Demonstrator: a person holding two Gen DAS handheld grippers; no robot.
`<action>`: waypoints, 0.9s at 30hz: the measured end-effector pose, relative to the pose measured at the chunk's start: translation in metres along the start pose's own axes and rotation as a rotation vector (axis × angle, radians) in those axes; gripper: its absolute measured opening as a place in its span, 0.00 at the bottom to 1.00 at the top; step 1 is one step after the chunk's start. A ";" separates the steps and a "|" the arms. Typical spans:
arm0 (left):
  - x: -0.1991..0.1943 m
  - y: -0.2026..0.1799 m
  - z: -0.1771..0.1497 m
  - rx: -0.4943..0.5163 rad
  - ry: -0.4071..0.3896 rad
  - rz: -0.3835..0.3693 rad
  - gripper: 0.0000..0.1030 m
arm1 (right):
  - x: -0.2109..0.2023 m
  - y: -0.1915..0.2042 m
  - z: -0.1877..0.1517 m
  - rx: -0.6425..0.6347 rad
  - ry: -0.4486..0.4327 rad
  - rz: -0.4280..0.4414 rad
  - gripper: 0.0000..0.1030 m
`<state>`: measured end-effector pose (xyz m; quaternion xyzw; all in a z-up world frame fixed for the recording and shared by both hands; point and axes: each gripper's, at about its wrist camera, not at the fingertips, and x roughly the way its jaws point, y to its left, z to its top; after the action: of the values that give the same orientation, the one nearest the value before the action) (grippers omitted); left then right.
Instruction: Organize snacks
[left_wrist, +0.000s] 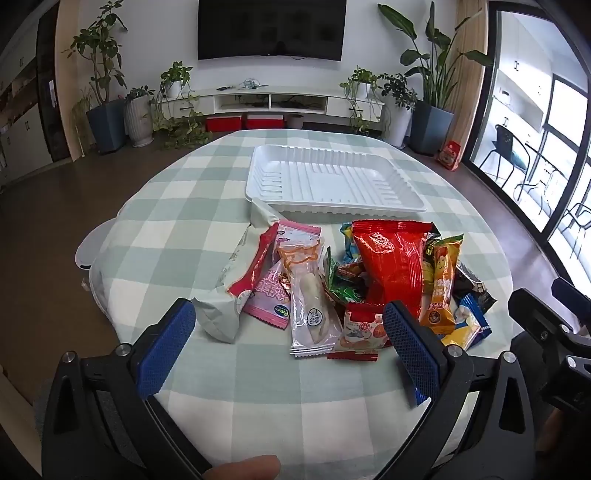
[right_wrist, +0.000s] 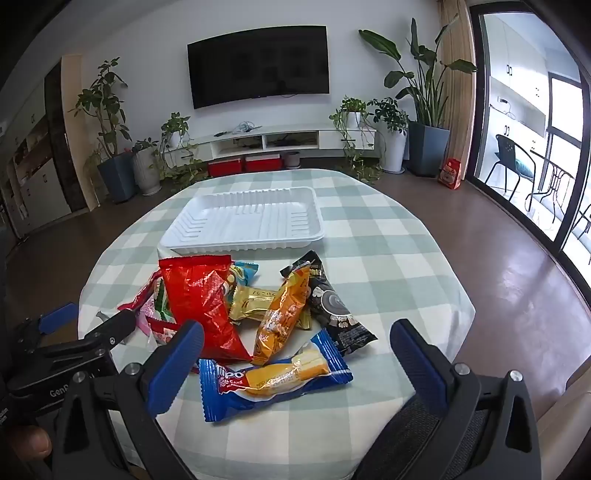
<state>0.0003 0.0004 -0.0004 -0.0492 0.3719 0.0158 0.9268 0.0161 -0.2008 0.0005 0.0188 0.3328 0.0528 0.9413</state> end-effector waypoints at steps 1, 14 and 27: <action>0.000 0.001 0.000 0.000 0.000 -0.002 1.00 | 0.000 0.000 0.000 -0.002 0.004 -0.002 1.00; 0.006 0.006 -0.003 0.005 -0.004 0.028 1.00 | 0.003 0.001 -0.002 -0.004 0.027 -0.011 1.00; 0.003 0.009 -0.006 0.008 -0.016 0.050 1.00 | 0.011 0.001 -0.006 -0.002 0.045 -0.027 1.00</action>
<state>-0.0019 0.0083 -0.0077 -0.0361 0.3657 0.0378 0.9293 0.0210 -0.1986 -0.0106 0.0122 0.3539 0.0410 0.9343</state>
